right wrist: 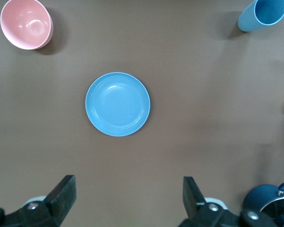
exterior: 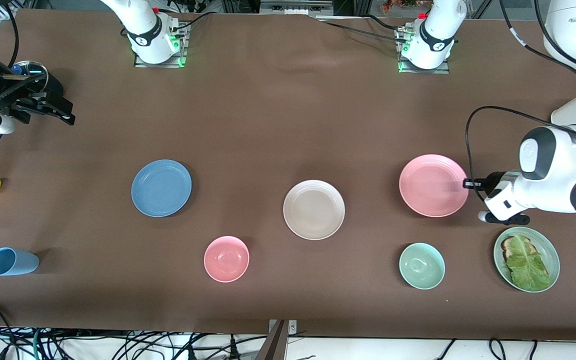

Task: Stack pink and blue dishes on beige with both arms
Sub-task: 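Carry the pink plate with the left gripper onto the beige plate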

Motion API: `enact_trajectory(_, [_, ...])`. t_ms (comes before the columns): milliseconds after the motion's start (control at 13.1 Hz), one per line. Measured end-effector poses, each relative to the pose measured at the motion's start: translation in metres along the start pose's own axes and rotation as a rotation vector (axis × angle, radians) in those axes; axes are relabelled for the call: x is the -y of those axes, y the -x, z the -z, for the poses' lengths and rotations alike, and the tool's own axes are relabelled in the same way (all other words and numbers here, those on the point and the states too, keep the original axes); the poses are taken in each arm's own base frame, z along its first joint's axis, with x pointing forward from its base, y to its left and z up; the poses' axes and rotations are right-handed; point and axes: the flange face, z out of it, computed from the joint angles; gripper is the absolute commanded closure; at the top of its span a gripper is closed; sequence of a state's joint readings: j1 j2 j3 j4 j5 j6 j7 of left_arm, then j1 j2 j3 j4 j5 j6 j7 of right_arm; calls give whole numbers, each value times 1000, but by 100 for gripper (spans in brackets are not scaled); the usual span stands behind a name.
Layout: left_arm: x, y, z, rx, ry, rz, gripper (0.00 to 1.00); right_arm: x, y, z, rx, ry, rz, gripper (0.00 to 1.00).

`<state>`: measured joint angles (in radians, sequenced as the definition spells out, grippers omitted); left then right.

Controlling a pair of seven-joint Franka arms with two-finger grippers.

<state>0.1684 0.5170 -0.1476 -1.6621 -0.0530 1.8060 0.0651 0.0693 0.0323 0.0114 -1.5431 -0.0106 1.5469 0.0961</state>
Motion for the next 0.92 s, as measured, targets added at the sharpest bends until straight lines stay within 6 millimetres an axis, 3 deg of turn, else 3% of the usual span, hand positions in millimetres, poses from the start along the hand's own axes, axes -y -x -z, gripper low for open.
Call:
enact_trajectory(458, [-161, 6, -5, 0, 5, 78, 100, -4, -4, -5, 7, 0, -7, 0])
enact_trajectory(687, [-238, 1, -34, -17, -7, 140, 100, -17, -10, -11, 5, 0, -31, 0])
enact_trajectory(916, [-286, -12, -64, -54, 13, 187, 100, -21, -12, -13, 5, 0, -38, 0])
